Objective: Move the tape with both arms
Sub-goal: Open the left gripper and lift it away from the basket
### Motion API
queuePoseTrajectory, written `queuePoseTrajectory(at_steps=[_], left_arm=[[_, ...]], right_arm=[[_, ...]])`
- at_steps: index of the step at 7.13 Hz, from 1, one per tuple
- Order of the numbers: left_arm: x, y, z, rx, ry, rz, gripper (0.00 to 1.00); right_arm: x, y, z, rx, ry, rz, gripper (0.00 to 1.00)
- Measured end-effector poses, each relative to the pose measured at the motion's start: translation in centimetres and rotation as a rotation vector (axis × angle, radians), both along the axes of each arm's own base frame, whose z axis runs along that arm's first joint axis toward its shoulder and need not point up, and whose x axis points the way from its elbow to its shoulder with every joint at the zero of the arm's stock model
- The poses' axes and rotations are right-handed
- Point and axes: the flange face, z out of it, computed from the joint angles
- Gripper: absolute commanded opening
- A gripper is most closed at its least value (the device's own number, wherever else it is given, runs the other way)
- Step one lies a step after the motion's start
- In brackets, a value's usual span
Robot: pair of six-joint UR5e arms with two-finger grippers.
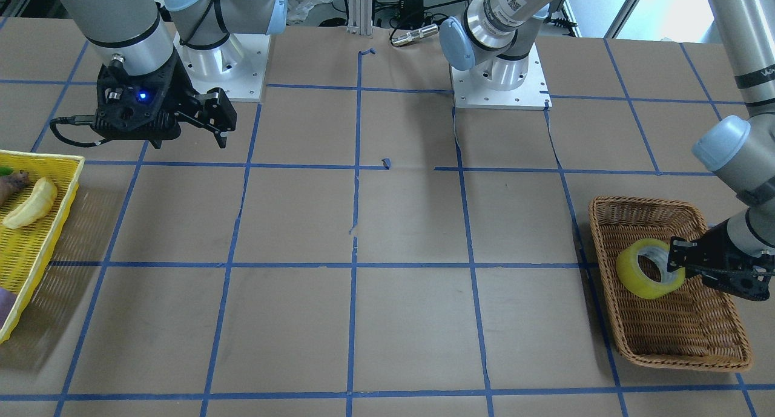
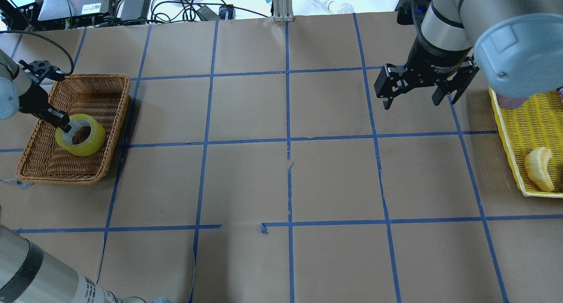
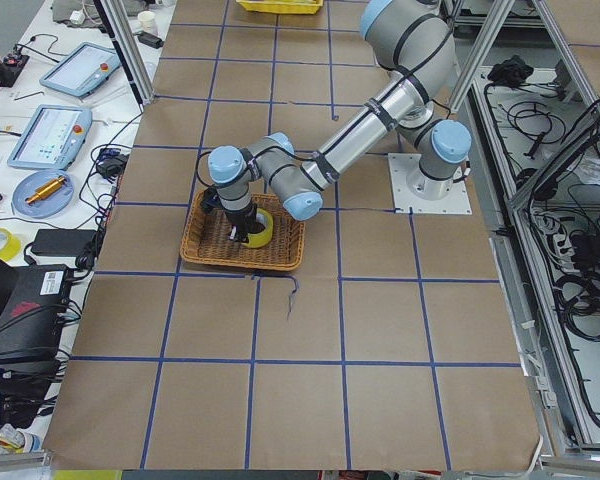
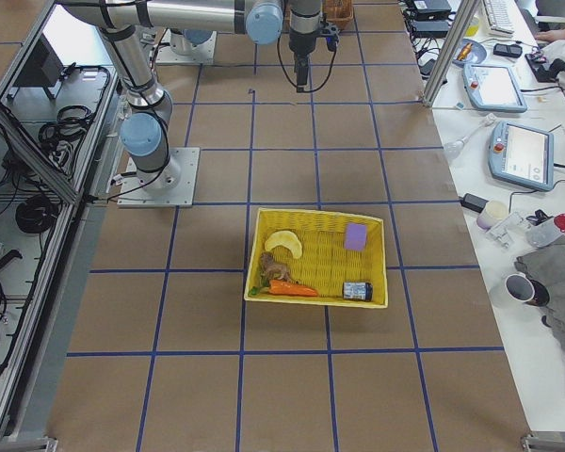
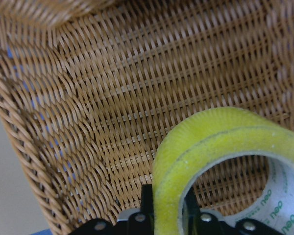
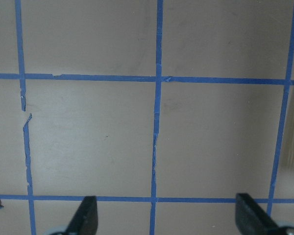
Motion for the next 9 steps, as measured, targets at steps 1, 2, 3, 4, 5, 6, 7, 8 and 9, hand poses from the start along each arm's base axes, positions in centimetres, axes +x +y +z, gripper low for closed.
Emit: queuePoseTrajectory(at_steps=[1, 2, 3, 4, 5, 6, 7, 8, 9], left_arm=[[-0.3, 0.1, 0.4, 0.009, 0.003, 0.008, 1.0], [-1.5, 0.2, 1.9, 0.024, 0.008, 0.013, 1.0], [-4.2, 0.1, 4.9, 0.039, 0.014, 0.008, 1.0], [-8.0, 0.2, 9.2, 0.05, 0.018, 0.012, 1.0], [-12.7, 0.5, 13.7, 0.057, 0.016, 0.045, 1.0], [-18.3, 1.4, 17.7, 0.05, 0.01, 0.095, 1.0], [-24.2, 2.5, 20.6, 0.024, 0.01, 0.149, 1.0], [-29.5, 3.9, 22.4, -0.005, 0.015, 0.216, 1.0], [-34.2, 5.2, 23.8, -0.031, 0.013, 0.267, 1.0]], right_arm=[[0.0, 0.0, 0.0, 0.001, 0.0, 0.0, 1.0], [0.0, 0.0, 0.0, 0.0, 0.0, 0.0, 1.0], [0.0, 0.0, 0.0, -0.001, -0.001, 0.0, 1.0], [0.0, 0.0, 0.1, -0.002, -0.001, 0.0, 1.0], [0.0, 0.0, 0.1, -0.001, 0.0, 0.001, 1.0], [0.0, 0.1, 0.1, -0.001, 0.001, 0.001, 1.0], [-0.1, 0.0, 0.1, -0.001, 0.002, 0.0, 1.0], [-0.1, 0.0, 0.1, -0.001, 0.005, -0.001, 1.0], [-0.2, 0.0, 0.1, -0.001, 0.01, -0.001, 1.0]])
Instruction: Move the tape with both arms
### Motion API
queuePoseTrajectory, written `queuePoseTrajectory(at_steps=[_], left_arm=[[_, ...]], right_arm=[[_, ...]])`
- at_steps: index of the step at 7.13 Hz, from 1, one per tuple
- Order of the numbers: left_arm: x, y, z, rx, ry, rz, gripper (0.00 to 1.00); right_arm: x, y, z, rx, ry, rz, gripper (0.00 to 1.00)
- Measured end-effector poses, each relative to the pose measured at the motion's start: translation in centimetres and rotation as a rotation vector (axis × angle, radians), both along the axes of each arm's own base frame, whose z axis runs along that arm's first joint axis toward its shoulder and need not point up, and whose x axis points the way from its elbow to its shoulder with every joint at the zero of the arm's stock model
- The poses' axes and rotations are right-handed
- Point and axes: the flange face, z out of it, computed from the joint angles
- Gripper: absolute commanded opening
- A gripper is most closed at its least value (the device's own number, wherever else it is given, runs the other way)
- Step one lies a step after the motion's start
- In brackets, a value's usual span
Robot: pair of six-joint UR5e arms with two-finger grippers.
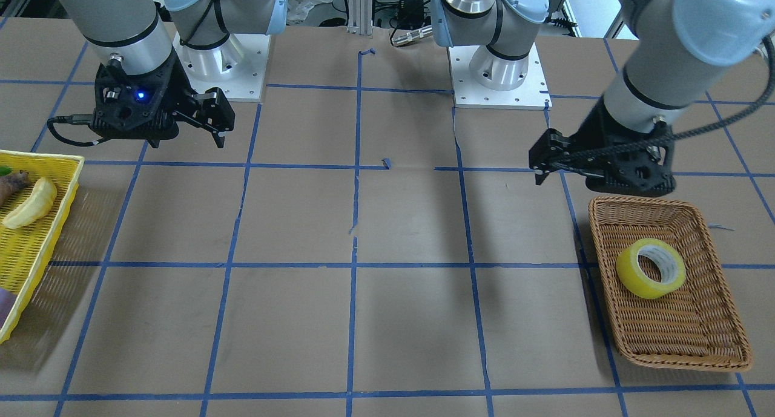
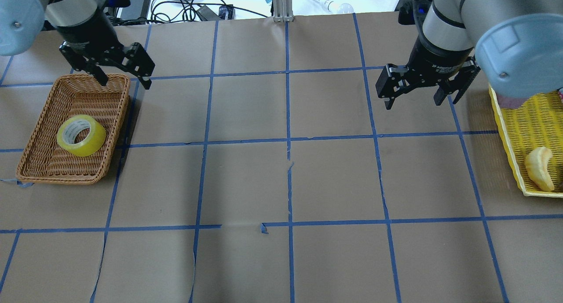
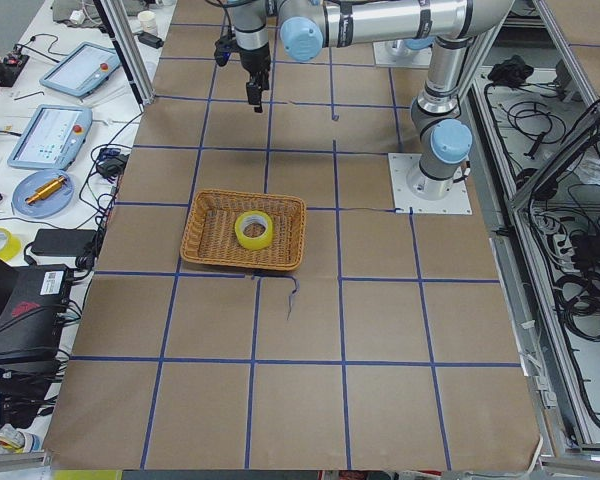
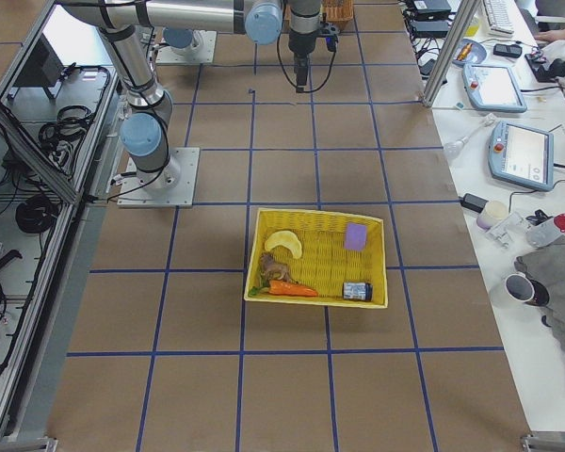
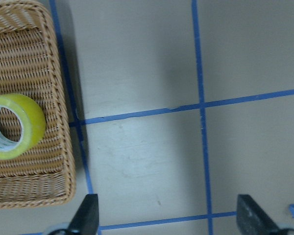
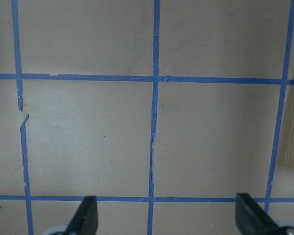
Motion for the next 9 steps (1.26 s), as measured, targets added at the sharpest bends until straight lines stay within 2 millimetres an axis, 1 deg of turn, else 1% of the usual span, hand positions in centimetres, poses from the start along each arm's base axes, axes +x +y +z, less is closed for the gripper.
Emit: queuePoseTrajectory(at_steps=[1, 2, 3, 5, 9], left_arm=[[-3.9, 1.3, 1.0, -0.02, -0.004, 0.017, 1.0], [-6.4, 2.6, 1.6, -0.033, -0.004, 0.014, 1.0], [-7.7, 3.4, 1.9, -0.039, -0.002, 0.009, 1.0], [-8.3, 4.2, 2.5, -0.048, 0.001, 0.006, 1.0], [-8.2, 4.8, 2.9, -0.053, 0.001, 0.006, 1.0]], right_arm=[[0.0, 0.0, 0.1, -0.002, 0.003, 0.0, 1.0], [0.0, 0.0, 0.3, -0.005, 0.005, 0.001, 1.0], [0.0, 0.0, 0.4, -0.009, 0.005, 0.001, 1.0], [0.0, 0.0, 0.5, -0.01, 0.005, 0.003, 1.0], [0.0, 0.0, 0.4, -0.008, 0.008, 0.007, 1.0]])
